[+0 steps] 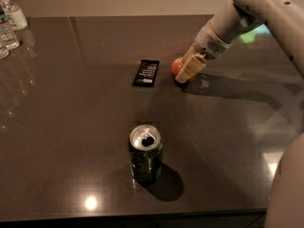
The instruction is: Move apple near green can
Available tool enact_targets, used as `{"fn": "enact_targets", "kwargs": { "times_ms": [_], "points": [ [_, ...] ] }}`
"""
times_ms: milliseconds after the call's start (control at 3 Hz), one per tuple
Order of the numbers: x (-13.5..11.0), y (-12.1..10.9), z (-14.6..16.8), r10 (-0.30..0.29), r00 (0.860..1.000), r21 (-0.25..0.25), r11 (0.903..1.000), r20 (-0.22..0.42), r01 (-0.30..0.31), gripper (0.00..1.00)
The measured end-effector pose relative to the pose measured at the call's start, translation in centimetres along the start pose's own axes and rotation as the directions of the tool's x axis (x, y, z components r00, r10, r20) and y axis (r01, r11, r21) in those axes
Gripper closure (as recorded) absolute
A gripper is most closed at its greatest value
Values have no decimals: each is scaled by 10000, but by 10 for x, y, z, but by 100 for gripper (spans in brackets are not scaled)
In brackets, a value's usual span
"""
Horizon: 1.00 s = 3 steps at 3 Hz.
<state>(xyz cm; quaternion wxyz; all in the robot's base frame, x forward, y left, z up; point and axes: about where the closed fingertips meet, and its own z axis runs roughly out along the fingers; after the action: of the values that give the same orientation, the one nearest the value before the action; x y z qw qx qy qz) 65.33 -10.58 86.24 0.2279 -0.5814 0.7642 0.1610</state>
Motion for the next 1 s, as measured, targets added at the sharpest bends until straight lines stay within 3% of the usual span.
{"fn": "enact_targets", "kwargs": {
  "times_ms": [333, 667, 1000],
  "points": [
    [-6, 23, -15, -355, 9988, -63, 9993, 339, 358, 88],
    [-8, 62, -33, -927, 9937, -239, 9953, 628, 944, 100],
    [-8, 102, -43, -1677, 9834, -367, 9847, 695, 1705, 100]
  ]
}}
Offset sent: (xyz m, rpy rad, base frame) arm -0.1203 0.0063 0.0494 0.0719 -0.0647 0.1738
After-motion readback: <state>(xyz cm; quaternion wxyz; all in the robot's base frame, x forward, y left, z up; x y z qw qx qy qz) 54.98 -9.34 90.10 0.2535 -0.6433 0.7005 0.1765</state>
